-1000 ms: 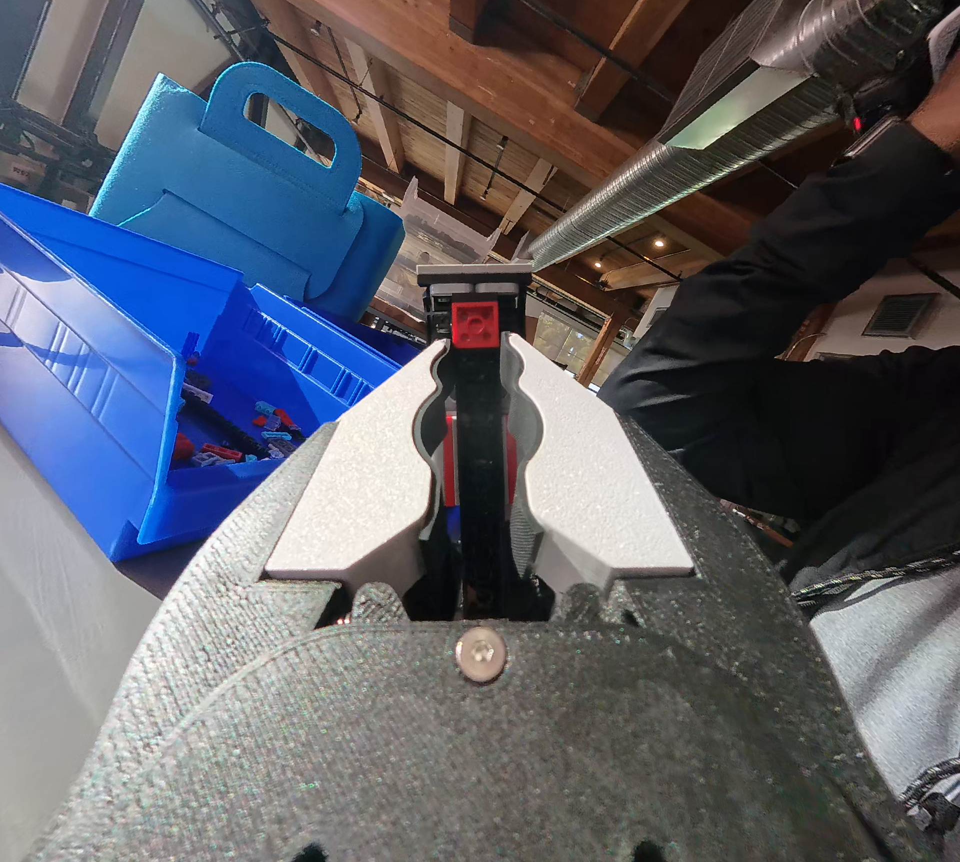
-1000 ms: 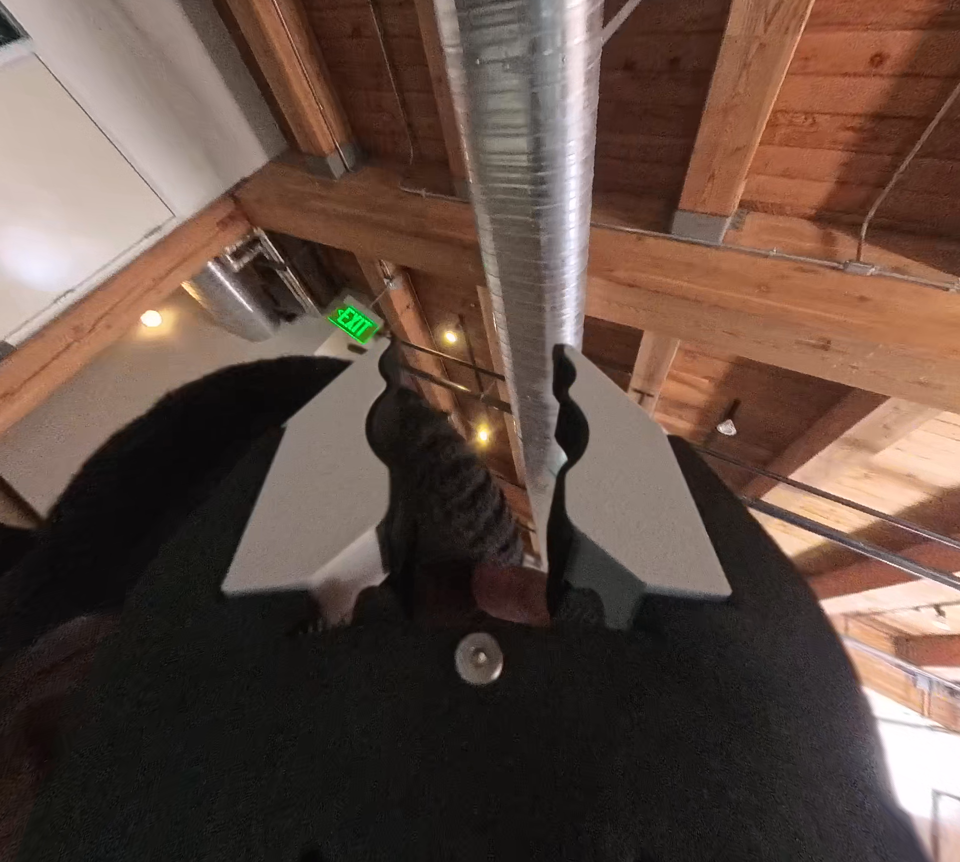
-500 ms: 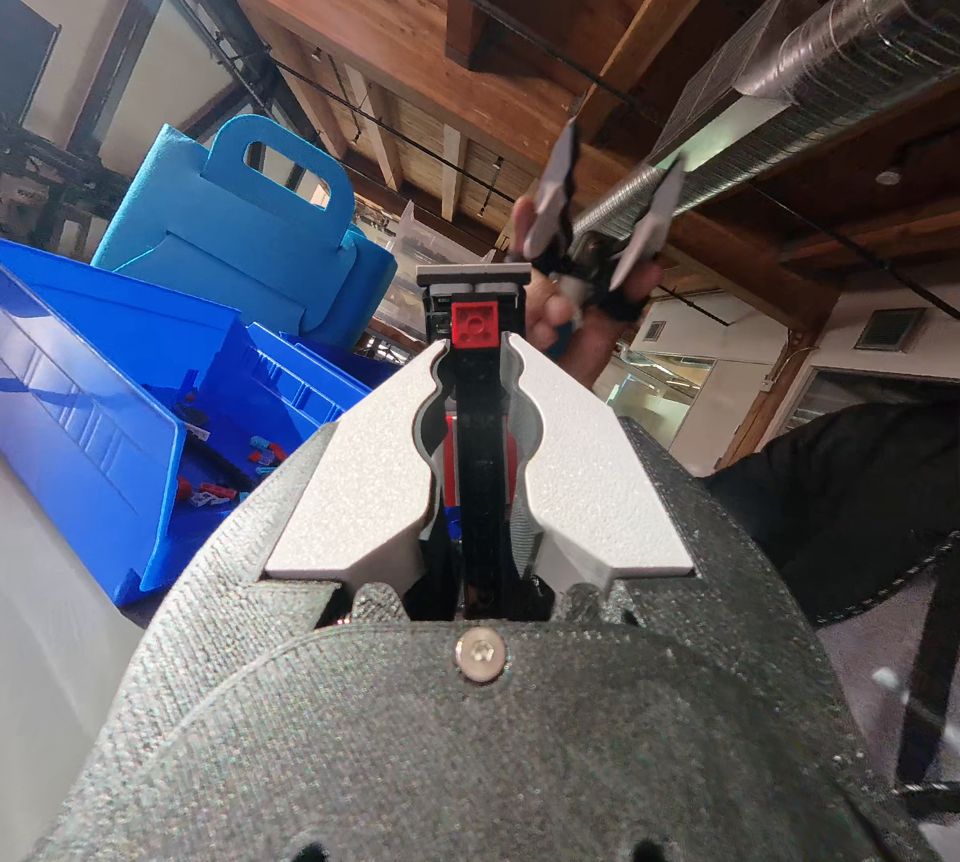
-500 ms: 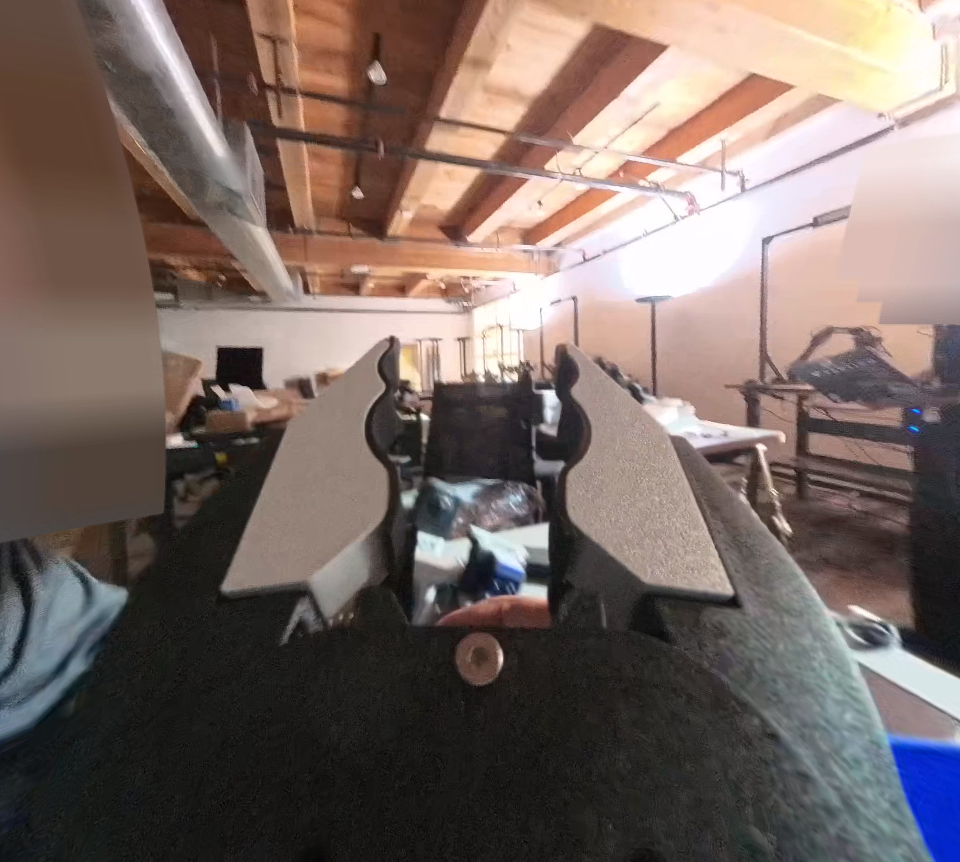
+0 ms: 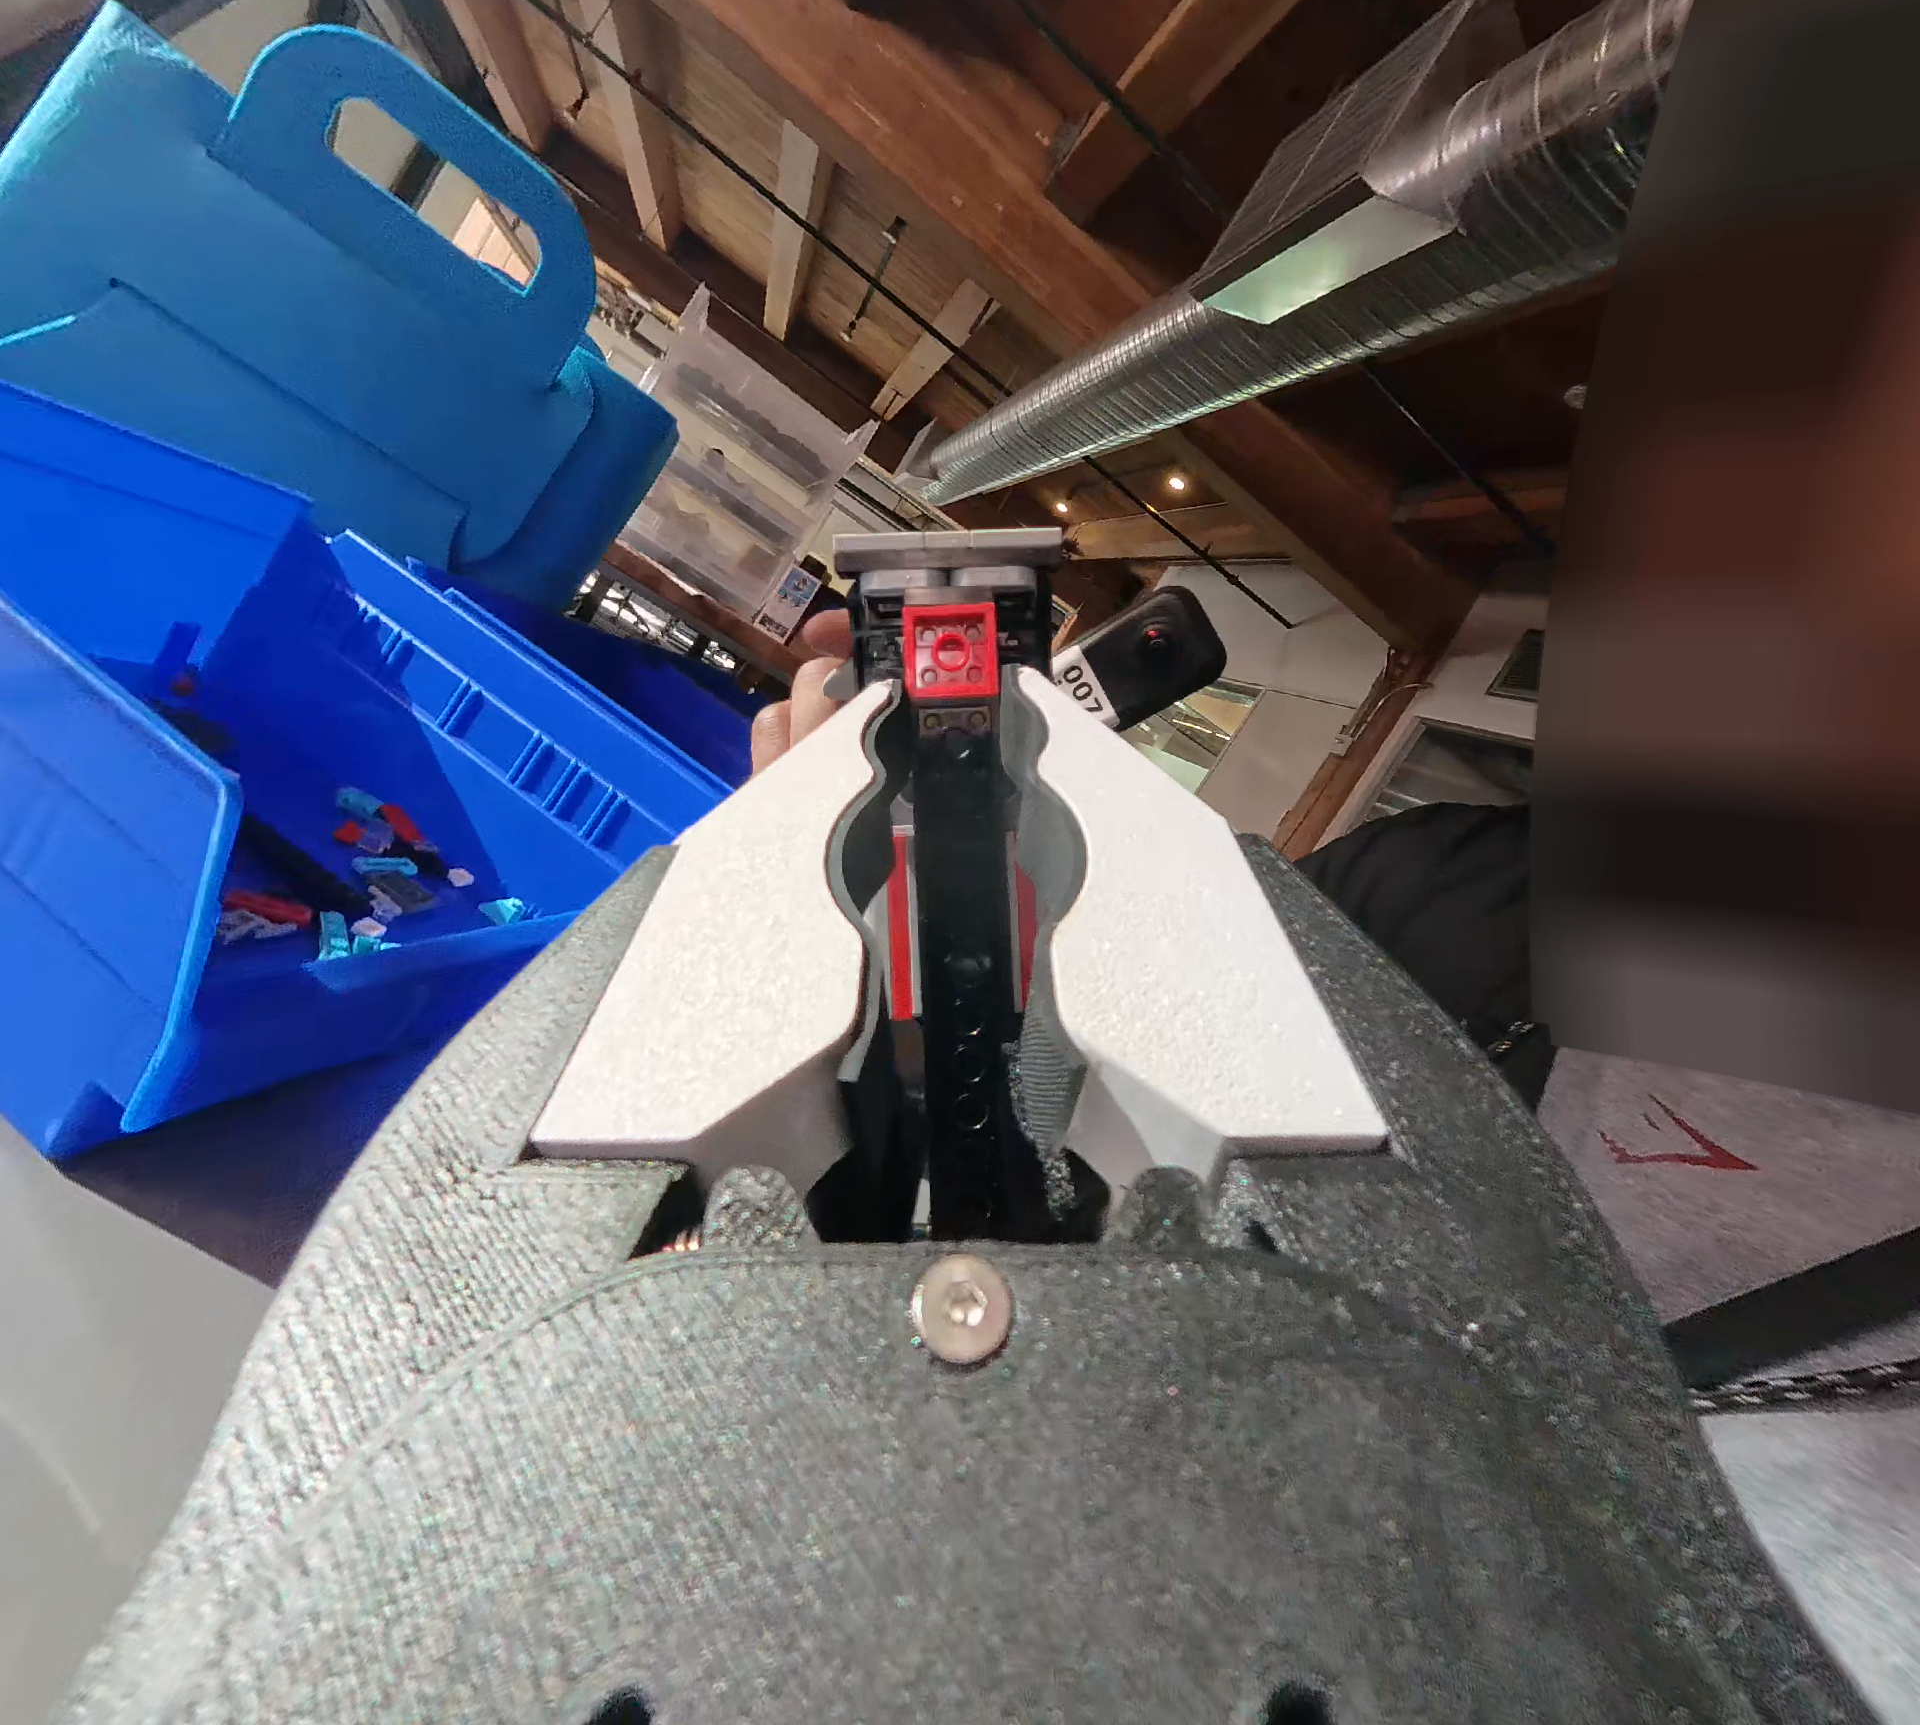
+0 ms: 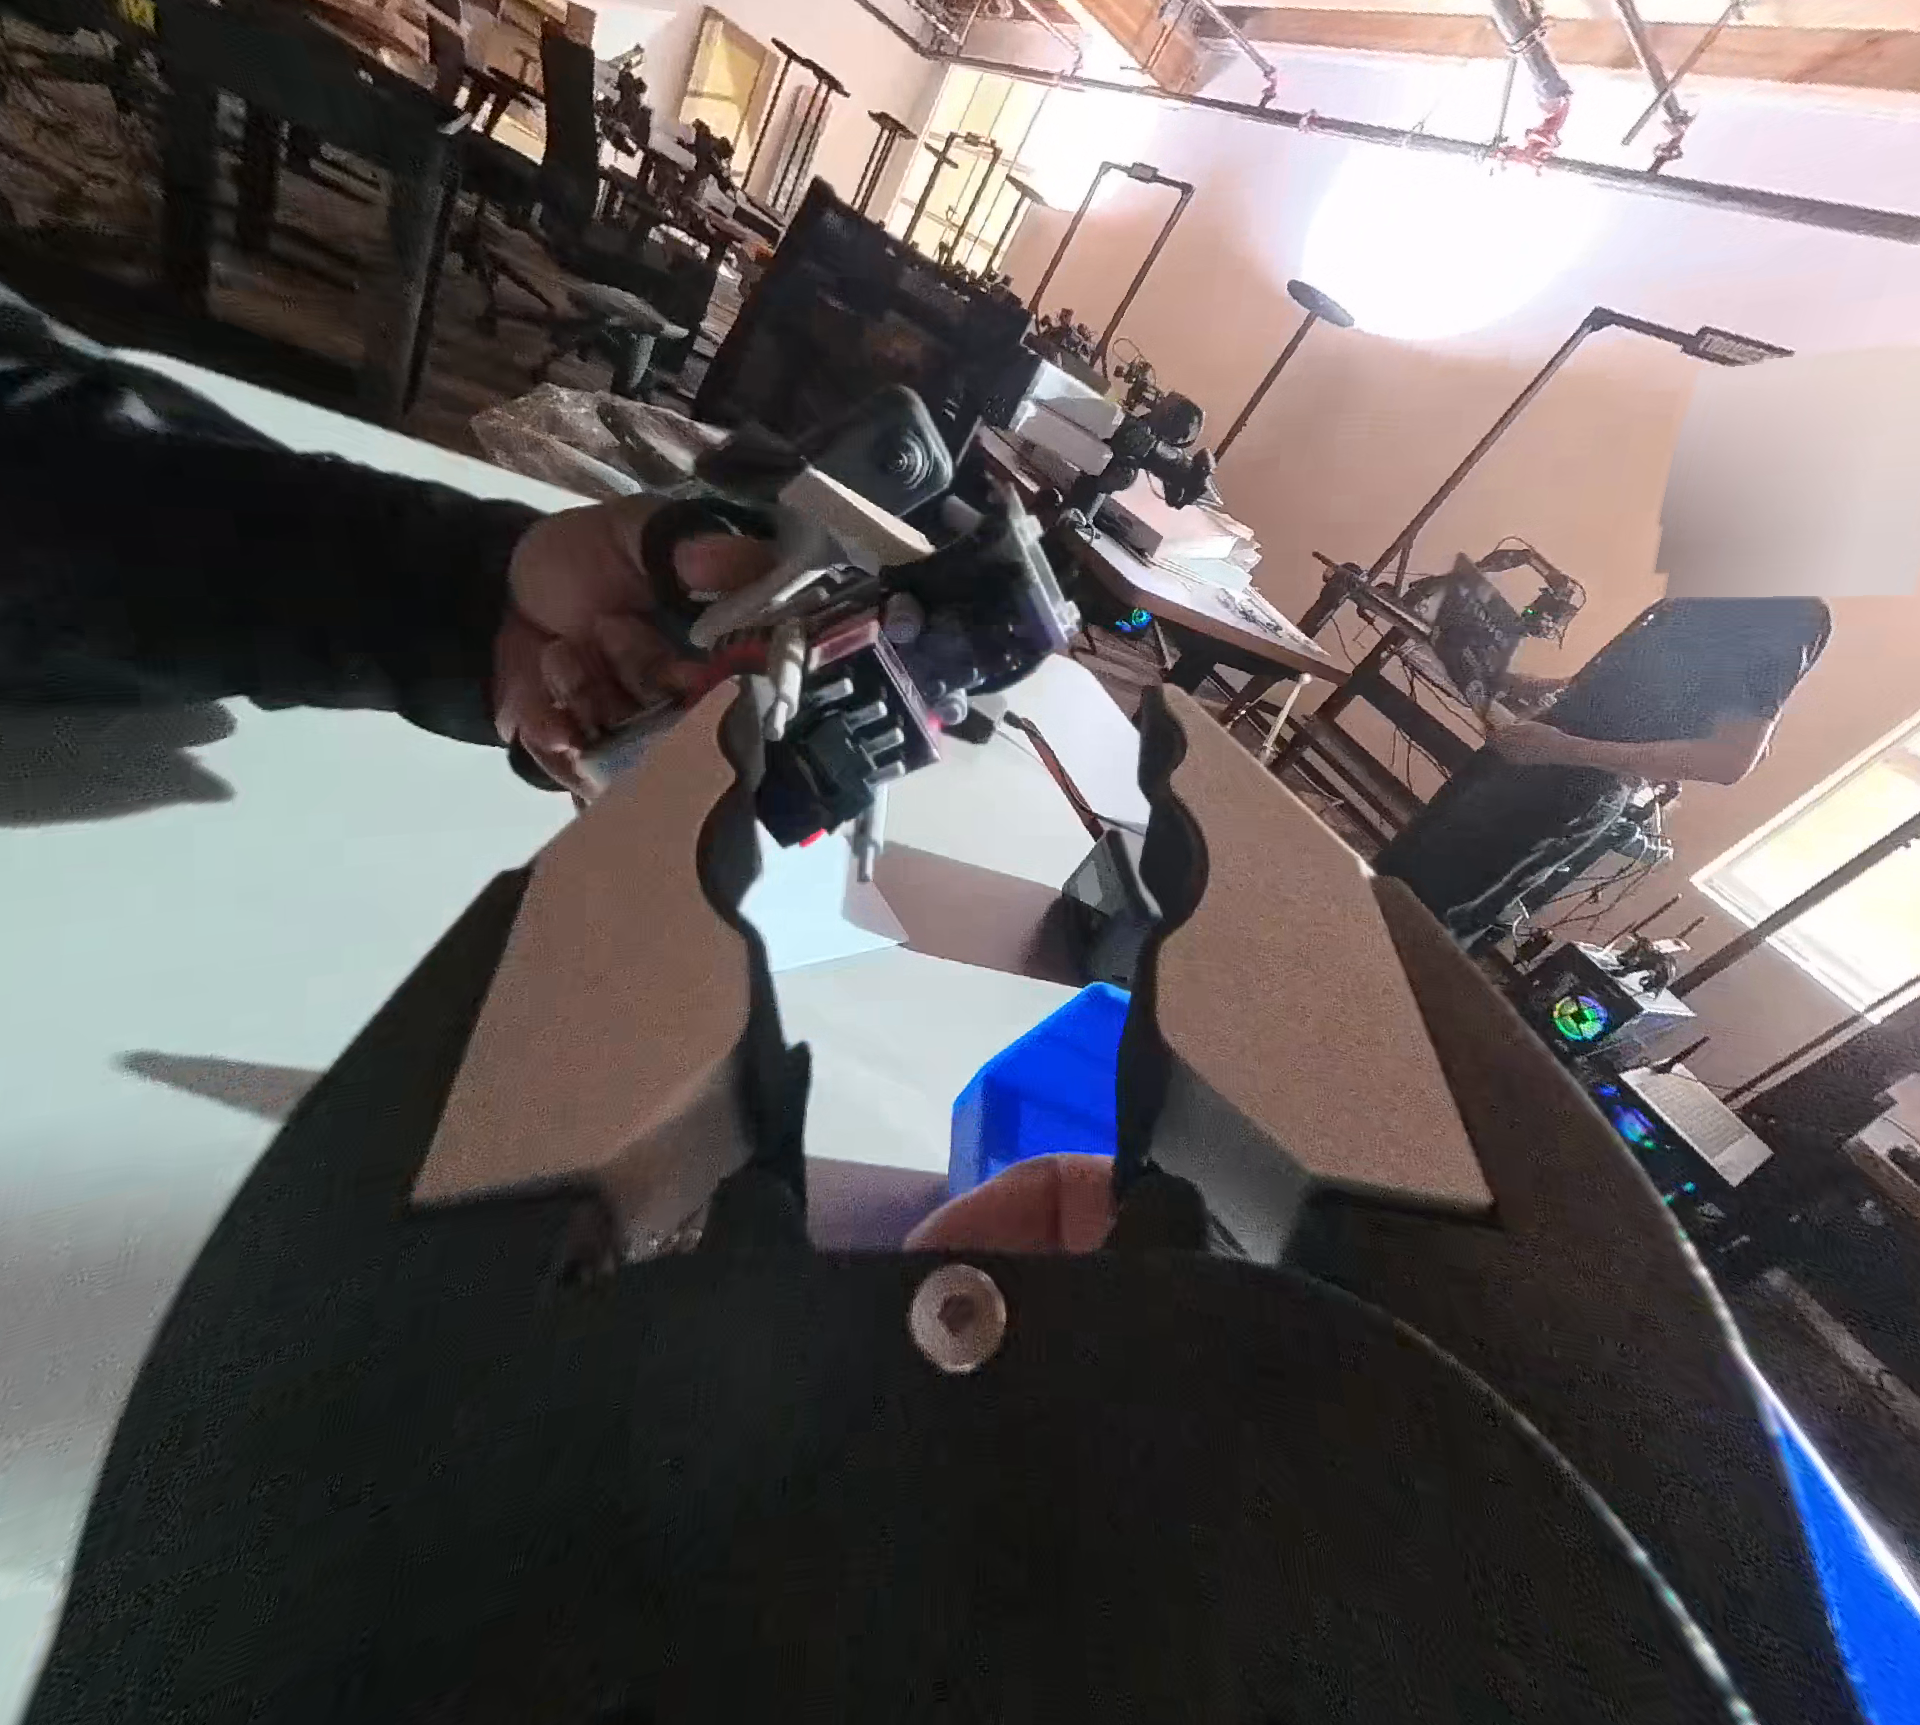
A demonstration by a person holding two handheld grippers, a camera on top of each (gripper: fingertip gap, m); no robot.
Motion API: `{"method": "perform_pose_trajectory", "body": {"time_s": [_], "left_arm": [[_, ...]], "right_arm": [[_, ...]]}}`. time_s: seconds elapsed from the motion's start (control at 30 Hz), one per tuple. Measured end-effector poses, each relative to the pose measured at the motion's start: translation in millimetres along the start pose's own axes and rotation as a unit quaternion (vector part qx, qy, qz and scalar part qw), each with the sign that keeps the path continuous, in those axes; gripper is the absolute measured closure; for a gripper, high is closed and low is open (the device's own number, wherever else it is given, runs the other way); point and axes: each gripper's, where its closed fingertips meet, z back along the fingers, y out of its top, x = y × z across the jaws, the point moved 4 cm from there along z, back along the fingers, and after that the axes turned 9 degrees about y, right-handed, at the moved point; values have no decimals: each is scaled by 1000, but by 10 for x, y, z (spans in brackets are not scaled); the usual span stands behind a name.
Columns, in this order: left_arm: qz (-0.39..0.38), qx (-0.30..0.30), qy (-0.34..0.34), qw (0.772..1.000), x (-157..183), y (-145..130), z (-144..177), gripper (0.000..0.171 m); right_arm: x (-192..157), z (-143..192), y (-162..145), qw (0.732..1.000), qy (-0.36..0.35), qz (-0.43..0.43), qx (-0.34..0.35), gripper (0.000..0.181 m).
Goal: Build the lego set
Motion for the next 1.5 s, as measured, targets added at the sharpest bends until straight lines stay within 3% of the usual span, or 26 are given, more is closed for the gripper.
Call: {"method": "perform_pose_trajectory", "body": {"time_s": [0.27,0.5,0.97,1.5], "left_arm": [[50,6,21,998,-113,-45,-27,155],[89,14,4,996,-100,-92,-75,155],[121,-7,-15,992,-74,-240,-179,155],[108,-40,-23,993,-32,-340,-228,155]], "right_arm": [[-99,31,27,997,47,58,-21,89],[-96,-106,-174,991,18,110,-77,73],[-140,-174,-210,987,24,136,-80,90],[-200,-74,-204,992,58,101,-52,92]]}}
